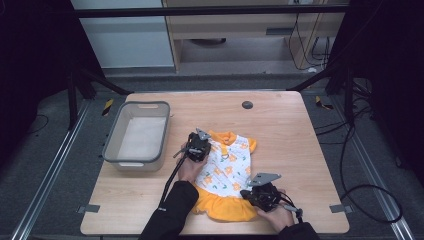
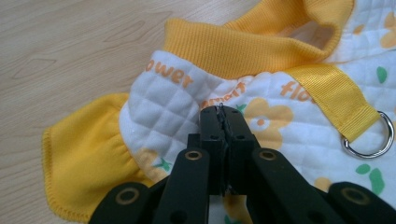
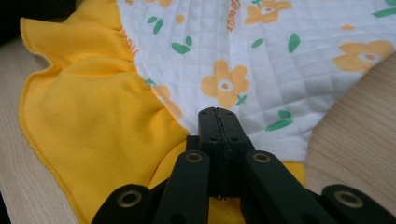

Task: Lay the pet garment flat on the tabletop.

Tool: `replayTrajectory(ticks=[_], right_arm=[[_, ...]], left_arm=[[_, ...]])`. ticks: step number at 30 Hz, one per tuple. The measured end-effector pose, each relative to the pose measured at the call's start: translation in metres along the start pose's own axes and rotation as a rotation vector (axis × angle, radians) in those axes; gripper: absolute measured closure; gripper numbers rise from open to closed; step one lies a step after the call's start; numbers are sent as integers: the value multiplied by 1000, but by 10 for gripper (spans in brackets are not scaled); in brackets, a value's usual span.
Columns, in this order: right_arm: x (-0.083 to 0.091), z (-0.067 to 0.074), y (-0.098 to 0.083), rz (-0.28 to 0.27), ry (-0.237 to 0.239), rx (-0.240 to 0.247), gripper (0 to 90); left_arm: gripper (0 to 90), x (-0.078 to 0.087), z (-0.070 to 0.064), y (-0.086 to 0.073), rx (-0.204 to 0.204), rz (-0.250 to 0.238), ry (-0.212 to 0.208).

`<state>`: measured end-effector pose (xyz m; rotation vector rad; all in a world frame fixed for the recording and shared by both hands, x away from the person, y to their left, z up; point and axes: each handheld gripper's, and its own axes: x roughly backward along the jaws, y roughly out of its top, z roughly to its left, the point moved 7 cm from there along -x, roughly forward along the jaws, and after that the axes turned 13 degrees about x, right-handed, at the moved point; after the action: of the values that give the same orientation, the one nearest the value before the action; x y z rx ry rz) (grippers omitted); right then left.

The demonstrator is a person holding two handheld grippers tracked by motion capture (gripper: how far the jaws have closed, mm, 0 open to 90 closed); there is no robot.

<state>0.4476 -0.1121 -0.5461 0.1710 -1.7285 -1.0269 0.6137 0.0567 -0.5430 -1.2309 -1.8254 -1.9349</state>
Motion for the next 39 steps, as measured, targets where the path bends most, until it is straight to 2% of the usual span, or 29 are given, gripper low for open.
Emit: replayTrajectory(ticks=[3, 5, 10, 12, 14, 15, 19, 22, 26, 28, 30, 35, 39], right_arm=[[1, -1, 1, -12, 2, -1, 900], [5, -1, 5, -47, -1, -5, 899], [22, -14, 17, -143, -65, -1, 897], [31, -25, 23, -185, -104, -10, 898], [36, -37, 28, -212, -138, -23, 899], [37, -44, 30, -217, -151, -29, 899], [36, -68, 44, -237, -201, -43, 900], [31, -84, 54, -259, -209, -76, 900], [22, -105, 63, -263, -235, -102, 900], [17, -114, 66, -263, -246, -119, 900], [9, -125, 68, -257, -261, -137, 899], [-16, -145, 62, -219, -273, -180, 900], [-32, -152, 59, -206, -269, -176, 900]], left_arm=[[829, 4, -1, 2, 15, -4, -24], [774, 12, -2, 5, 13, -14, -34], [696, 46, -2, 15, -9, -60, -75], [660, 60, -3, 15, -12, -66, -93], [654, 80, -4, 13, -39, -81, -105], [655, 86, -4, 11, -40, -89, -114], [687, 119, -5, -3, -48, -103, -158], [734, 137, -2, -18, -43, -103, -177], [803, 145, -1, -42, -43, -74, -192], [853, 143, -3, -55, -45, -45, -209], [880, 139, -7, -65, -64, -10, -206], [887, 127, -20, -77, -103, 29, -212], [887, 117, -25, -86, -131, 60, -208]])
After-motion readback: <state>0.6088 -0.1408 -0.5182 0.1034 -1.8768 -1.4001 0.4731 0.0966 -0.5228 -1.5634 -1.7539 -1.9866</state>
